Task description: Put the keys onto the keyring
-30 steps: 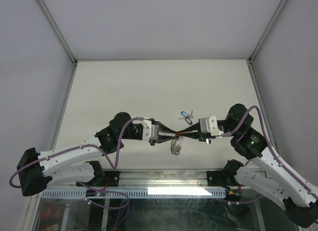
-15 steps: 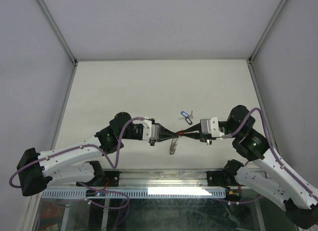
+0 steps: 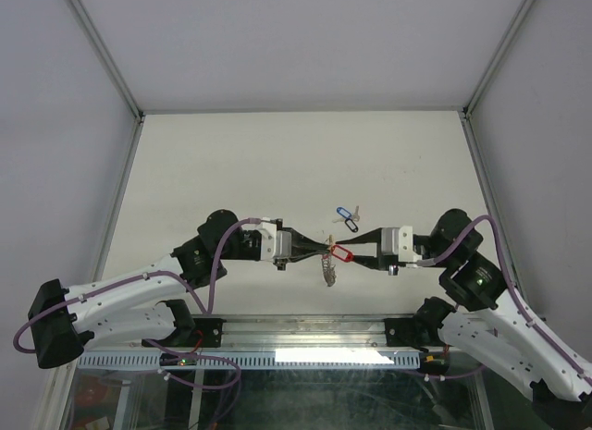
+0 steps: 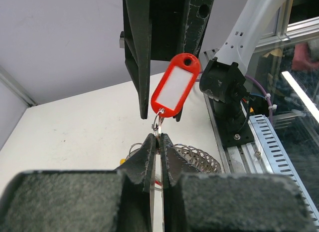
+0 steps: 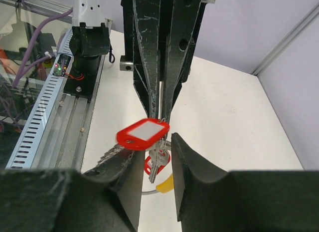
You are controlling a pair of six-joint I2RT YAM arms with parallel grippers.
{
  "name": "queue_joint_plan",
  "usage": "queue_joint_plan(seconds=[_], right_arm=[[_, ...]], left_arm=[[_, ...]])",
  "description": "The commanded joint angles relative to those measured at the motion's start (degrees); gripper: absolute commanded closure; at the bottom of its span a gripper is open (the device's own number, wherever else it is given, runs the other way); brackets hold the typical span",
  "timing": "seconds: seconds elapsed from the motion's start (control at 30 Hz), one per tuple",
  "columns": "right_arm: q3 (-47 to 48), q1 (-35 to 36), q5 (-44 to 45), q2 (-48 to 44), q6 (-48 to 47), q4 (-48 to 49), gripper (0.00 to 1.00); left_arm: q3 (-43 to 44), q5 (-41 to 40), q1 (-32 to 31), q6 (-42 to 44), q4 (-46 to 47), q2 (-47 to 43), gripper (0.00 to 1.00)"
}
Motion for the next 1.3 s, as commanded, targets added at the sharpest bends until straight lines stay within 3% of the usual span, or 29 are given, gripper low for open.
queue_joint_plan(seconds=[0.0, 0.3, 0.43, 0.47, 0.57, 0.7, 0.77, 1.27], right_arm=[[-0.45, 0.00, 2.42, -0.66, 0.92, 1.15, 0.70], [-0.96, 0.00, 2.21, 1.39, 0.53, 2.58, 0.73], [-0.80, 0.00, 1.86, 1.65, 0.62, 2.52, 0.98], [-0.72, 0.00, 1.88, 1.61, 0.59, 2.35, 1.00], [-0.33, 0.00, 2.45, 1.26, 0.46, 1.68, 1.00], [0.90, 0.00, 2.63, 0.68, -0.42, -0.64, 1.00], [1.57, 0.00, 2.29, 0.24, -0.94, -1.45, 1.00], [3.74, 0.00, 0.26, -0.54, -1.17, -1.91, 1.00]], left_arm=[[0.52, -0.07, -0.44, 0.18, 3.19, -1.34, 1.00], [0.77, 0.26, -0.44, 0.35, 2.89, -1.46, 1.00], [0.62, -0.16, -0.44, 0.52, 2.62, -1.77, 1.00], [0.63, -0.32, -0.44, 0.53, 2.50, -1.81, 1.00], [0.52, -1.19, -0.41, 0.36, 2.35, -2.03, 1.00], [0.01, -0.24, -0.44, 1.30, 1.23, -3.00, 0.71], [-0.39, -0.14, -0.44, 1.82, 0.41, -3.74, 0.65], [-0.60, -0.49, -0.39, 3.41, -2.87, -2.67, 0.71]])
